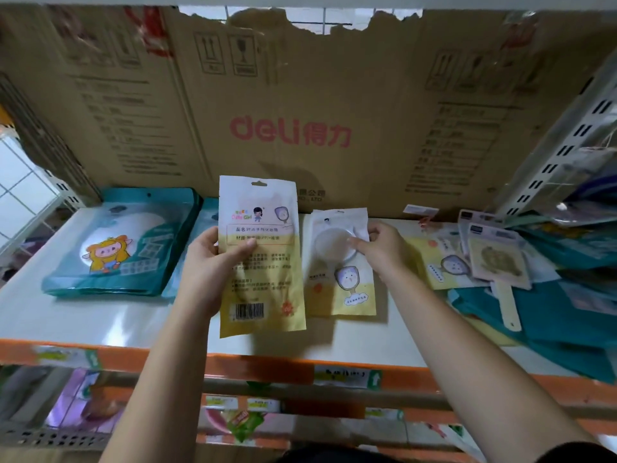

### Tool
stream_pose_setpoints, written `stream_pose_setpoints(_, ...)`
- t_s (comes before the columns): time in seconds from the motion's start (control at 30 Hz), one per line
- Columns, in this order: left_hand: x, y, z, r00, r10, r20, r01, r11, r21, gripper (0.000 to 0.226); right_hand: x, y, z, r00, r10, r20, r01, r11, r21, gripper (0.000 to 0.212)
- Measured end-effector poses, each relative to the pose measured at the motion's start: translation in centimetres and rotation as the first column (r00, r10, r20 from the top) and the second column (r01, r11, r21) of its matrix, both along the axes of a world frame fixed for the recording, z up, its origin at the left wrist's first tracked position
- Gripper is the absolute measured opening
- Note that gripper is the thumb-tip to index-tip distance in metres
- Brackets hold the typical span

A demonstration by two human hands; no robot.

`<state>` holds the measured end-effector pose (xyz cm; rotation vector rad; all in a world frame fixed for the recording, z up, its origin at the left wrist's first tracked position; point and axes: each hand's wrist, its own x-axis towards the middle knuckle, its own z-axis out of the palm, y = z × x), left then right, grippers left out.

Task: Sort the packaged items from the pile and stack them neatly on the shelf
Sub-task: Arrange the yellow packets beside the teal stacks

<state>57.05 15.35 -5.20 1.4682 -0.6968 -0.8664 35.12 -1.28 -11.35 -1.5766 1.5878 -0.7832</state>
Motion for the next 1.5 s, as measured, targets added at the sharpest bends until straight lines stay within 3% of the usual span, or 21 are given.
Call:
stream_pose_setpoints(0.13, -1.2, -0.4, 0.0, 1.0, -0.007, 0.004, 0.007, 1.0, -0.029, 0.02, -0.6, 0.2, 0.5, 0.997, 0.036, -0.074, -0.036, 0.999, -0.002, 0.052)
stream_pose_setpoints(0.27, -2.4, -0.9, -0.1, 1.0, -0.004, -0.031, 0.002, 0.998, -0.058, 0.014, -1.5, 0.3, 1.3, 0.996, 0.041, -0.076, -0.045, 0.998, -0.051, 0.039)
stream_pose_setpoints(0.4, -4.2, -1.6, 0.5, 1.0, -0.011, -0.003, 0.01, 0.997, -0.076, 0.017, -2.0, 1.3, 3.8, 0.952, 0.191, 0.241, -0.175, 0.981, -0.085, 0.011)
stream_pose_setpoints(0.5, -6.1, -2.8, 1.3, 0.992, -0.02, 0.124, 0.034, 0.992, -0.117, 0.013, -1.6, 2.9, 6.3, 0.805, 0.359, 0.473, -0.355, 0.929, -0.102, 0.016)
stream_pose_setpoints(0.57, -7.7, -3.7, 1.8, 0.987, -0.061, 0.15, 0.085, 0.983, -0.164, 0.014, -1.4, 3.8, 7.1, 0.753, 0.389, 0.531, -0.41, 0.908, -0.084, 0.02)
stream_pose_setpoints(0.7, -10.8, -5.1, 2.2, 0.96, -0.143, 0.241, 0.192, 0.962, -0.193, 0.008, -1.8, 4.7, 7.2, 0.731, 0.303, 0.611, -0.356, 0.934, -0.036, 0.024)
stream_pose_setpoints(0.93, -13.2, -5.8, 1.1, 0.914, -0.328, 0.239, 0.361, 0.926, -0.11, 0.039, -3.8, 5.6, 7.4, 0.687, 0.14, 0.713, -0.182, 0.983, -0.018, 0.028)
stream_pose_setpoints(1.1, -13.6, -5.7, 1.0, 0.869, -0.366, 0.335, 0.402, 0.914, -0.045, 0.05, -4.7, 4.6, 6.3, 0.762, 0.059, 0.645, -0.12, 0.991, 0.051, 0.037)
stream_pose_setpoints(1.23, -12.1, -4.7, 0.5, 0.863, -0.284, 0.417, 0.347, 0.934, -0.083, 0.039, -4.9, 3.5, 5.5, 0.809, 0.05, 0.585, -0.096, 0.994, 0.048, 0.026)
stream_pose_setpoints(1.33, -9.8, -3.5, -0.7, 0.76, -0.178, 0.626, 0.249, 0.968, -0.027, 0.029, -4.8, 2.7, 5.1, 0.799, 0.004, 0.601, -0.084, 0.991, 0.104, 0.018)
stream_pose_setpoints(1.5, -4.7, -0.8, -4.5, 0.369, -0.106, 0.923, 0.095, 0.993, 0.076, 0.037, -4.0, 1.3, 4.1, 0.825, -0.071, 0.561, -0.049, 0.979, 0.196, 0.016)
